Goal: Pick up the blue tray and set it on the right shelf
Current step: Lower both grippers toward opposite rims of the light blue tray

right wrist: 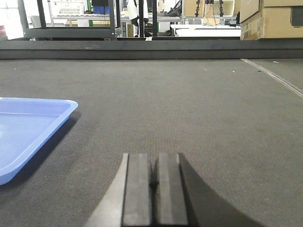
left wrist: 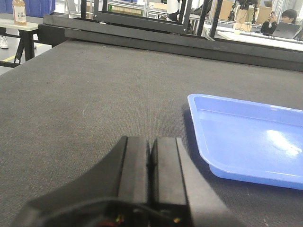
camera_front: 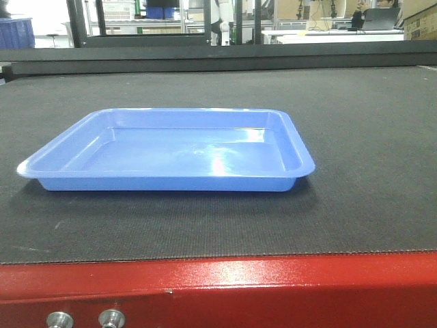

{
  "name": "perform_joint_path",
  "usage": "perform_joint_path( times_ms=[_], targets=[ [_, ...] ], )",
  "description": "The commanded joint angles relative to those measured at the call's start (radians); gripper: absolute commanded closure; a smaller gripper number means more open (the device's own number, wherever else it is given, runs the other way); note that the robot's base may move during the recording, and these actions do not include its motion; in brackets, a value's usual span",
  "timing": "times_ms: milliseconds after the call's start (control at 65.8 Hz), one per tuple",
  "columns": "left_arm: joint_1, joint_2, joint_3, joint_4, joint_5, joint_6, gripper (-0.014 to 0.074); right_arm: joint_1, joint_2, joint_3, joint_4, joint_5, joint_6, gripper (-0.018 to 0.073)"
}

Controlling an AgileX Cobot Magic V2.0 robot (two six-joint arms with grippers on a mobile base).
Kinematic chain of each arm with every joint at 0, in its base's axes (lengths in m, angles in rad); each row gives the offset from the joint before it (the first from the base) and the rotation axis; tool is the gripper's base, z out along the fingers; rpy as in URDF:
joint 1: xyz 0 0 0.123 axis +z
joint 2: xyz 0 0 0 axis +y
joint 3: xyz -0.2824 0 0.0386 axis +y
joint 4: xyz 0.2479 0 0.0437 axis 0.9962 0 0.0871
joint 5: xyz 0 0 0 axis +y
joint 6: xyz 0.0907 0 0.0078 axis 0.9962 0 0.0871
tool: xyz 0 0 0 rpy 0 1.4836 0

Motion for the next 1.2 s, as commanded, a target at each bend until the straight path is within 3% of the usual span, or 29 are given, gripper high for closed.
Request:
perform_joint_path(
  times_ms=[0, 578, 806, 882, 1034, 1095, 1186],
  targets=[
    [0.002, -0.015, 0.027, -0.007, -0.084, -0.001, 0.0645, -0.006, -0.02, -0.023, -0.002, -0.082, -0.013, 0.0503],
    [0.002, -0.015, 0.027, -0.007, -0.127, -0.001, 0.0645, -0.006, -0.02, -0.023, -0.002, -0.096, -0.013, 0.0503],
    [0.002, -0.006, -0.011, -0.039, -0.199, -0.002, 0.0645, -0.006, -0.019, -0.073, 0.016, -0.224, -0.011, 0.0503],
    [0.002, 0.019, -0.124, -0.024, -0.13, -0.002, 0.0645, -0.005, 0.002, -0.19, 0.016, -0.129, -0.011, 0.0503],
    [0.001, 0.169, -0.458, 0.041, 0.169, -0.002, 0.0639, -0.004, 0.145, -0.461, 0.016, 0.13, -0.011, 0.0482],
    [0.001, 0.262, -0.577, 0.041, 0.275, -0.002, 0.0604, -0.004, 0.227, -0.538, 0.016, 0.183, -0.011, 0.0398],
    [0.001, 0.408, -0.706, 0.041, 0.373, -0.002, 0.0474, -0.004, 0.357, -0.616, 0.016, 0.21, -0.011, 0.0188]
  ],
)
